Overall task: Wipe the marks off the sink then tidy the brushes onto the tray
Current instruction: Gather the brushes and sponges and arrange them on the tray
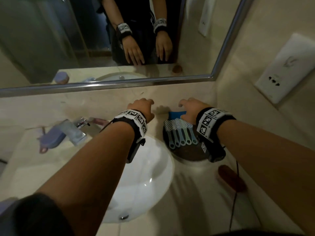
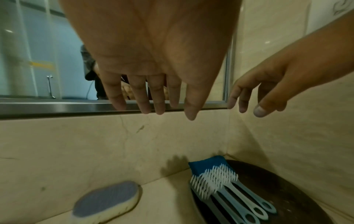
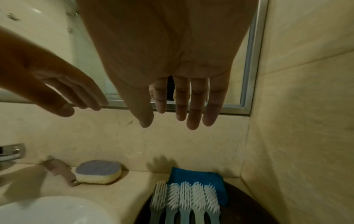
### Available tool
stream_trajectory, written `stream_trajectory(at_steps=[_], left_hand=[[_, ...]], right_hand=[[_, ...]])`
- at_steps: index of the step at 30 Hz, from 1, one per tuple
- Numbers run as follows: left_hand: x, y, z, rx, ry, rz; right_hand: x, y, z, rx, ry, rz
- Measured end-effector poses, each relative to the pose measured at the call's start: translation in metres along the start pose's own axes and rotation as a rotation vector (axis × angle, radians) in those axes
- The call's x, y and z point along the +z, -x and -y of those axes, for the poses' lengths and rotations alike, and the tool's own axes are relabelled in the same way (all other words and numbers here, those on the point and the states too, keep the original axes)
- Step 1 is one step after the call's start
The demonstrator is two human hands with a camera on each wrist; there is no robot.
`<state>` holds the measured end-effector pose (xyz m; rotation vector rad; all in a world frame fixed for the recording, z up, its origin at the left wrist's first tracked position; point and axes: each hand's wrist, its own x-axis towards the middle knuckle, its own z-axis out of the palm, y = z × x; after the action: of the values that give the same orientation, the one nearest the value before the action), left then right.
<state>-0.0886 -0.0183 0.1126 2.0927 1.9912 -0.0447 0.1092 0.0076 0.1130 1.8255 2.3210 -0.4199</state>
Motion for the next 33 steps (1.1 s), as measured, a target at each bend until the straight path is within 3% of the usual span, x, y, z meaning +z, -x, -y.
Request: stream_trajectory(at_steps=[7, 16, 22, 29, 33], left_hand=[[-0.026, 0.082, 0.017, -0.176, 0.093, -0.097], [-0.007, 0.185, 0.056, -0.369, 0.091, -0.127], [-0.011, 0.227, 0.124, -0.539, 0.144, -0.185], [-0.005, 0.243, 0.242, -0.609, 0.167, -0.129], [0.000, 0.240, 0.321, -0.618, 0.165, -0.076]], right_hand=[[-0.016, 0.046, 0.023, -0.094, 0.048, -0.075], [-0.008, 0.088, 0.084, -0.256, 0.069, -0.084], [-0.018, 0.092, 0.169, -0.354, 0.081, -0.084], [0.009, 0.060, 0.296, -0.452, 0.068, -0.066], [0.034, 0.030, 0.365, -0.439, 0.069, 0.023]])
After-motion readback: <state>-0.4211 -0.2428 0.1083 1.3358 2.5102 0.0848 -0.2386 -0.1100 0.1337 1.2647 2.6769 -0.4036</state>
